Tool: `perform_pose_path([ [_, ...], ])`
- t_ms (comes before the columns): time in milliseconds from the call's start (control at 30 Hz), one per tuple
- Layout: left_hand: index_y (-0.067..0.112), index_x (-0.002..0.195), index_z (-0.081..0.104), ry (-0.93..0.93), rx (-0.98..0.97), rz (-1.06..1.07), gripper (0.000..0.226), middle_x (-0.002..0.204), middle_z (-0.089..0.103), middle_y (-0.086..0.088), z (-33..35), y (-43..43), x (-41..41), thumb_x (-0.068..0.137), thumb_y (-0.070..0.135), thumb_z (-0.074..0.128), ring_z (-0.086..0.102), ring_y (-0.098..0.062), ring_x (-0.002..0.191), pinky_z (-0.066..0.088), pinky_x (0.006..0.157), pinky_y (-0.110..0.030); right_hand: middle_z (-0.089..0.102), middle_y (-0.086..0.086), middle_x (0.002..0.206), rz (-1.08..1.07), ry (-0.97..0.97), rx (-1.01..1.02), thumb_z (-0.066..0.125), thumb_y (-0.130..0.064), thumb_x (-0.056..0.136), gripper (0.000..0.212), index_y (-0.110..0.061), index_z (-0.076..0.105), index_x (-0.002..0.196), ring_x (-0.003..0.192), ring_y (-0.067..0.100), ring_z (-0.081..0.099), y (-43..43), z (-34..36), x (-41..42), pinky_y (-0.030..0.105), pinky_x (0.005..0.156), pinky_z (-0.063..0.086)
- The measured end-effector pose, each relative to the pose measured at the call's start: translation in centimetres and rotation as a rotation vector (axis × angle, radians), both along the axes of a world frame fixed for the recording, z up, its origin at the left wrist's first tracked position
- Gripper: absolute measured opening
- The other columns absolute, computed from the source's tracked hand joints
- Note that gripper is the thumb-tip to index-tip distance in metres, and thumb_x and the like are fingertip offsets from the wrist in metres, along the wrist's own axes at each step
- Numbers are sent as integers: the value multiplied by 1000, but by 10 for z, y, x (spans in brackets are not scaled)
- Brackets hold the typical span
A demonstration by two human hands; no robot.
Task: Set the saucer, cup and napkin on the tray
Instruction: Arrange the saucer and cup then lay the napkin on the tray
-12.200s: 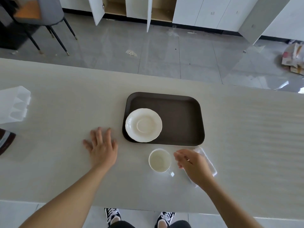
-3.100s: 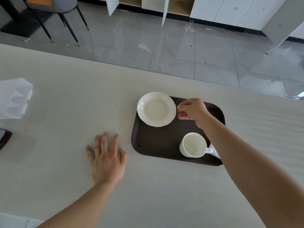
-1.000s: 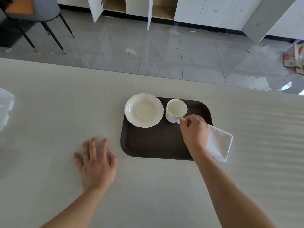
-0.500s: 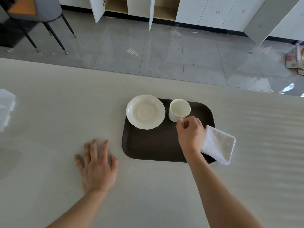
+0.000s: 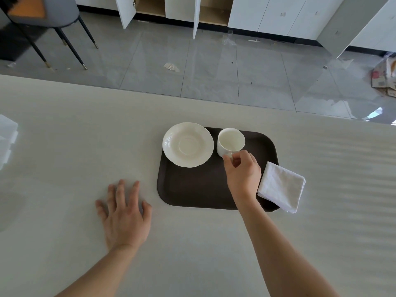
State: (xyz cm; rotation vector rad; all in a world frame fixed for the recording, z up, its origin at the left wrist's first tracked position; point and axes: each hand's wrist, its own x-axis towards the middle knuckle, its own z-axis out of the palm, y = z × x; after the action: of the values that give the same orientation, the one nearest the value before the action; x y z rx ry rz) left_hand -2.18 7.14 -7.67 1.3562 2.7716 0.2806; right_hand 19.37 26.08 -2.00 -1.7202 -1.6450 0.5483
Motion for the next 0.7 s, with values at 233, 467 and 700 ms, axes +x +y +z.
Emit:
perform_pose_path([
  [233,25,142,46,-1,9,-2,59,153,37,-13,-1,0,0,86,41,36,25,-36,148,13,117,-64,61,-3,71,31,-6,22,77,-31,82,25,-13,61,74,64,12,54,1,-1,4,15,55,36],
  [467,25,142,46,0,14,-2,60,153,37,-13,-2,-1,0,85,40,37,25,-36,148,14,117,-65,62,-2,72,42,-4,21,78,-30,82,24,-12,62,76,64,11,54,1,-1,6,14,56,36],
  [700,25,141,47,3,31,4,59,152,38,-13,-3,-1,0,86,41,36,26,-36,147,15,116,-64,62,-3,75,67,25,-9,79,-33,81,24,-14,66,82,67,8,55,-1,0,10,12,59,36],
])
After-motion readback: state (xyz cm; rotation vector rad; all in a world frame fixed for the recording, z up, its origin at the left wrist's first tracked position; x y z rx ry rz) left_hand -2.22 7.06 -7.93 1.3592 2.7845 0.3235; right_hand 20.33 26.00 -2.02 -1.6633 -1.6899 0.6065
